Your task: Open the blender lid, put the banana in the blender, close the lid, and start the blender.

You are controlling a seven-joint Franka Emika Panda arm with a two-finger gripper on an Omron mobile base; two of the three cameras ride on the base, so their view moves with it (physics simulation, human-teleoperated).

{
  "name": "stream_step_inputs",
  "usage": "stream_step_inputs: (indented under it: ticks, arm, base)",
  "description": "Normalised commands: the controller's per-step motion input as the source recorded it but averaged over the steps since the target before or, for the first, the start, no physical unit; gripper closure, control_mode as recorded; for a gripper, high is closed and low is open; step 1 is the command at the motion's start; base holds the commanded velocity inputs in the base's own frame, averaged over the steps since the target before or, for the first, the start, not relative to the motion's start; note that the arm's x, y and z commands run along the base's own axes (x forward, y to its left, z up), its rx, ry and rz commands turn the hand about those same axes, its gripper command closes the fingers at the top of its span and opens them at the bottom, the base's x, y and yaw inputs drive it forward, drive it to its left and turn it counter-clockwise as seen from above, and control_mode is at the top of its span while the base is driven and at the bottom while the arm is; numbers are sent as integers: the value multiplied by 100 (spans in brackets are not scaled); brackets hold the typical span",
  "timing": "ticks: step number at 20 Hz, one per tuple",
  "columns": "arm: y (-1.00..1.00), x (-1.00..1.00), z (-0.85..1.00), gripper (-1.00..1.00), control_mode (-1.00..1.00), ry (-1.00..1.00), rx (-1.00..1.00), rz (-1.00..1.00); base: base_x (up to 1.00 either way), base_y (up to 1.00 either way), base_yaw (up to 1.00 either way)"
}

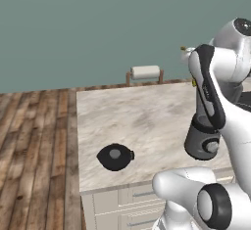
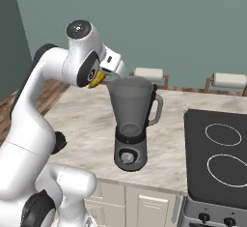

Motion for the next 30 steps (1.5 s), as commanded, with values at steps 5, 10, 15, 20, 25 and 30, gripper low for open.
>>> stream_step_inputs:
  ticks: [5,10,15,20,25,30]
  arm:
    - [-37,4,19,100,-100,-17,7,0]
    - [-37,10,0,100,-100,-6,3,0]
    - [-37,12,0,100,-100,-4,0,0]
    - [-38,20,-3,100,-100,0,0,0]
    - [-24,24,-44,100,-100,2,0,0]
    - [-1,21,-57,100,-100,6,0,0]
  base:
    - [0,0,0]
    - [0,0,0]
    - [0,0,0]
    - [0,0,0]
    - [0,0,0]
    - [0,0,0]
